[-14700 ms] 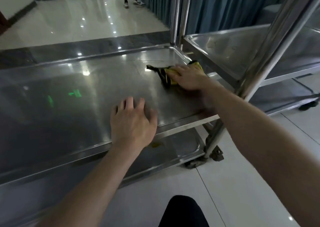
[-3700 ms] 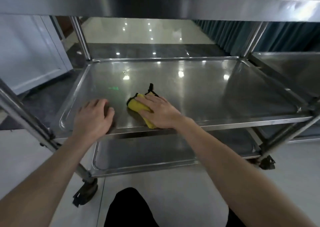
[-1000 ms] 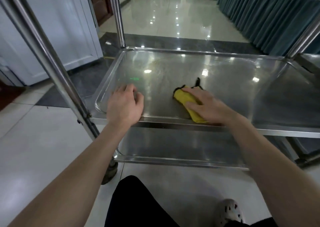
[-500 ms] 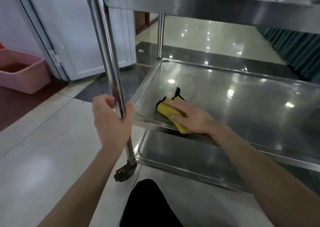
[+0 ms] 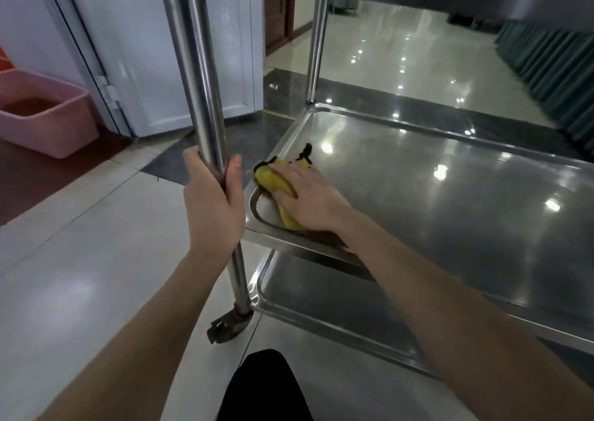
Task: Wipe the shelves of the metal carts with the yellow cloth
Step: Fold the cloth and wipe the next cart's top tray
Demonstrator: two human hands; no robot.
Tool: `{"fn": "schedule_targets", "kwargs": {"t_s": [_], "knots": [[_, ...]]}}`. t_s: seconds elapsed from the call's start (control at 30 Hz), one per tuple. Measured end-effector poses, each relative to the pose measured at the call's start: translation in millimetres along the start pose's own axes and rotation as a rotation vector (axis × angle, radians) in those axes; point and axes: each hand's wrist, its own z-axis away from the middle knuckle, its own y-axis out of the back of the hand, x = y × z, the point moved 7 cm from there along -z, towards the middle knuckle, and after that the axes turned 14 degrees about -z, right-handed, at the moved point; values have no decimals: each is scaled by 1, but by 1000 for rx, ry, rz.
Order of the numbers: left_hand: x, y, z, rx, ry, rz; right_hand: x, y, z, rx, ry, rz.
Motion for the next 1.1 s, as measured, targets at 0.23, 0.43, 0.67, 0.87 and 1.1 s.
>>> {"fn": "schedule_targets", "kwargs": {"t_s": [0.23,0.43,0.67,0.87,1.1], "knots": [[0,-1,2,3,1,41,107,74,-11,62,-238,-62],[4,1,0,13,-23,33,53,27,-95,128,-287,20],[6,2,1,36,-59,19,-28,-7,63,-146,36,-108],[9,1,1,28,-44,34,14,25,113,51,-181,-3],[0,4,-5,-153,-101,-49,-52,-22,67,-73,-217,-29]]}}
